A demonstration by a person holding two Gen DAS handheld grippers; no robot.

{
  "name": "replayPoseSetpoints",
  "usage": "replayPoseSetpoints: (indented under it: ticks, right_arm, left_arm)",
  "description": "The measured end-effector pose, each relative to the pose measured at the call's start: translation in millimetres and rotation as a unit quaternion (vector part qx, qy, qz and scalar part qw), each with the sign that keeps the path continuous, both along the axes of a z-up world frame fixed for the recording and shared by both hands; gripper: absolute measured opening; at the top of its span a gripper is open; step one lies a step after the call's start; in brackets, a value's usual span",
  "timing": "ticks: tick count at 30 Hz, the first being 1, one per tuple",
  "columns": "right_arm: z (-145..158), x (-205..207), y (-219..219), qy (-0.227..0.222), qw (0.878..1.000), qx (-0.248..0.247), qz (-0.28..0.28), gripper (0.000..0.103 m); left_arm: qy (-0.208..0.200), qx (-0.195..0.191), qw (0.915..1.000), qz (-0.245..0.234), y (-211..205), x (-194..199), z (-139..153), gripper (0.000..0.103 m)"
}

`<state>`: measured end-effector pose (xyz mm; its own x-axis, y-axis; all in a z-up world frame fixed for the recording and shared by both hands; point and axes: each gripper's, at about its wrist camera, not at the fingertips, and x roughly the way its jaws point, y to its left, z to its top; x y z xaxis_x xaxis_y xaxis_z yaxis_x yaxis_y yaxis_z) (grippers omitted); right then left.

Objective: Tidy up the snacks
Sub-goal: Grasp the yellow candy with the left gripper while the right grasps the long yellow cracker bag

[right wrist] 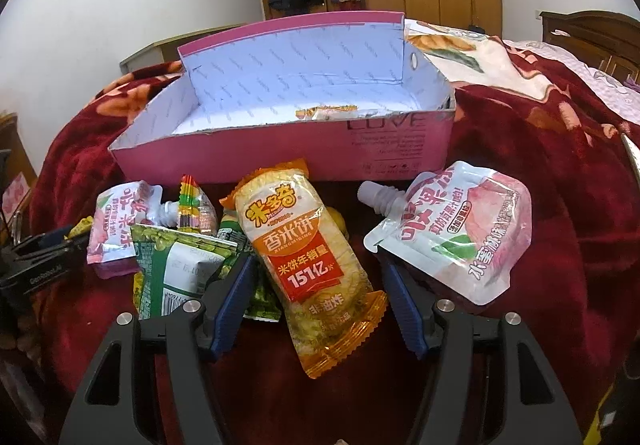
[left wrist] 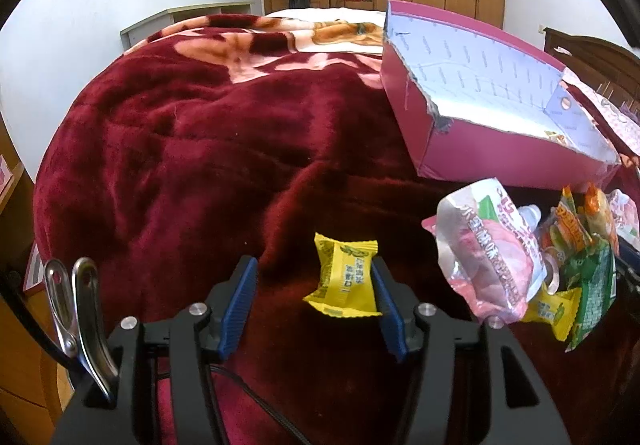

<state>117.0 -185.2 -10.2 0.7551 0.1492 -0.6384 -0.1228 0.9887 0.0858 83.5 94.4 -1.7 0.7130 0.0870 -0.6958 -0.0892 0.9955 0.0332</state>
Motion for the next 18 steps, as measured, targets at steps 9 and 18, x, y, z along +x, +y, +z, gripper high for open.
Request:
replayPoseSetpoints:
  ticks: [9,18]
  right_arm:
    - [-5,-5,-7,0.006,0.999,0.036,0.01,0.052]
    - [3,-20,0,-0.008,0.999,0.035,0.03,0.047]
  left_arm:
    - [-0.009,0.004,1.0,-0.003,-1,-8,5,0.043]
    - [-0.01,-0.016,0.9998,0.005,8,-18,16,0.032]
